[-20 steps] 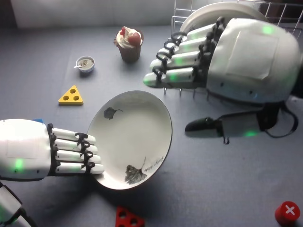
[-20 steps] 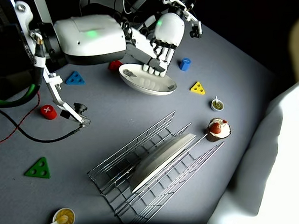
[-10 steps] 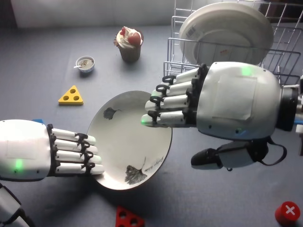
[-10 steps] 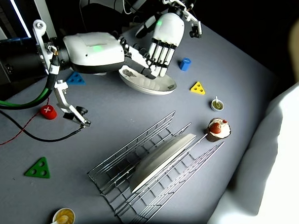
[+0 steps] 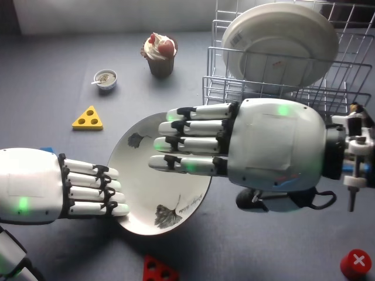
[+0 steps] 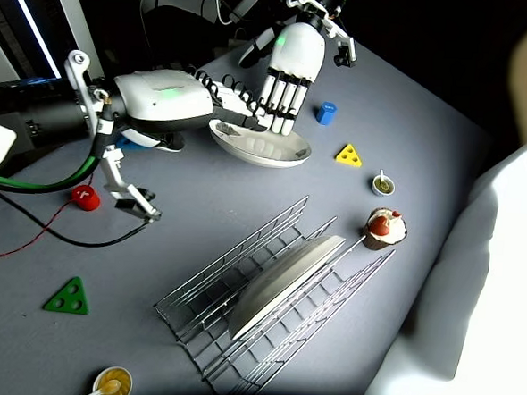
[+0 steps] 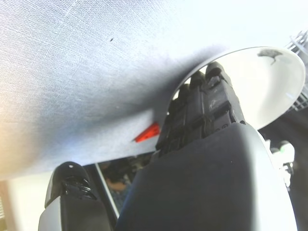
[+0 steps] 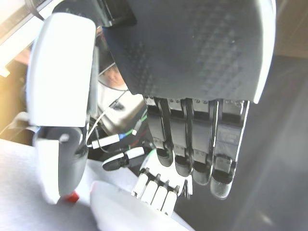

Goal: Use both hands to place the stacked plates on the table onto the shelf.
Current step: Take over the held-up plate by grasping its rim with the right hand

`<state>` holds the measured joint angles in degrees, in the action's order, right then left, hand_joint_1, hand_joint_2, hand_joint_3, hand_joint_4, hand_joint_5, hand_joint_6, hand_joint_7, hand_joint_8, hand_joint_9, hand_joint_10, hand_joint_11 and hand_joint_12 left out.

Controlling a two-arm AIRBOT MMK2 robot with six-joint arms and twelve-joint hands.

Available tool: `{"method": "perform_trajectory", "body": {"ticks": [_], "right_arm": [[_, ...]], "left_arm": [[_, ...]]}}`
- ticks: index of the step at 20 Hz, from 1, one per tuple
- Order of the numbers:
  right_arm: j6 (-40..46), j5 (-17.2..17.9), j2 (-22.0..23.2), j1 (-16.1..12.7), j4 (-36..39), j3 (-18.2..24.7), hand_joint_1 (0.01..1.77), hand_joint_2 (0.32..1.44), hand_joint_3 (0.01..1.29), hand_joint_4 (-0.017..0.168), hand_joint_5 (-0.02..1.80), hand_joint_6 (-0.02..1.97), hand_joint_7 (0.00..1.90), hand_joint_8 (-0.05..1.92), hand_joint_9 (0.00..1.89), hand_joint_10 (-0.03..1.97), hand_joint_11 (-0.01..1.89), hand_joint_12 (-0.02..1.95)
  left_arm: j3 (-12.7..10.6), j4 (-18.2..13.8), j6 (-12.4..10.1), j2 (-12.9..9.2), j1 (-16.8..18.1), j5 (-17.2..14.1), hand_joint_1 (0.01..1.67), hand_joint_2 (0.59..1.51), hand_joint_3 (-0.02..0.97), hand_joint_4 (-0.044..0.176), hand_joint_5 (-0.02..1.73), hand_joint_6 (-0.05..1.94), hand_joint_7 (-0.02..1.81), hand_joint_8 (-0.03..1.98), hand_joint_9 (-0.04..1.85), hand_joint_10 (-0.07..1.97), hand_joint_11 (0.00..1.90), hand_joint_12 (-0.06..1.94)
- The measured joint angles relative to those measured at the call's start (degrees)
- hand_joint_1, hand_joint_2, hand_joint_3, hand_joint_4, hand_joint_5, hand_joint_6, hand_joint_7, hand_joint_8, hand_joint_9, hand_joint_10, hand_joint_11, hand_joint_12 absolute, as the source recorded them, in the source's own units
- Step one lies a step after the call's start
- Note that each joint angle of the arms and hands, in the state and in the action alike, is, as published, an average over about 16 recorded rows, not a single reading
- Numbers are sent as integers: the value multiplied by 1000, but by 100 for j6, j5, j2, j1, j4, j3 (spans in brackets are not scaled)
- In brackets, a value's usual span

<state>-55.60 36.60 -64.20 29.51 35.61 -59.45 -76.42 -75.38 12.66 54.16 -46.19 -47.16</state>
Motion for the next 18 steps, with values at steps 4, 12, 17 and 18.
{"method": "perform_trajectory", "body": {"ticks": [4,12,17,18], "right_arm": [[-99,4,-280,33,-94,-226,1068,900,13,4,237,10,232,14,247,9,325,23],[-145,6,-852,64,-335,-684,1187,882,13,4,334,9,283,14,301,10,364,62],[-147,4,-1096,71,-436,-849,1233,910,13,4,505,25,463,13,474,26,499,171],[-147,14,-1128,71,-443,-867,1249,916,13,4,546,60,518,15,519,55,534,223]], "left_arm": [[-2,-1,0,1,0,0,128,892,1,-11,-5,-21,52,0,63,4,78,-8],[-8,-1,0,2,0,-1,109,875,1,-11,-5,-22,56,-2,59,4,75,-8],[-15,1,-1,2,0,-6,107,869,1,-11,-5,-23,59,-3,63,4,81,-8],[-17,3,-2,2,0,-7,107,867,1,-11,-5,-24,59,-3,65,4,84,-8]]}}
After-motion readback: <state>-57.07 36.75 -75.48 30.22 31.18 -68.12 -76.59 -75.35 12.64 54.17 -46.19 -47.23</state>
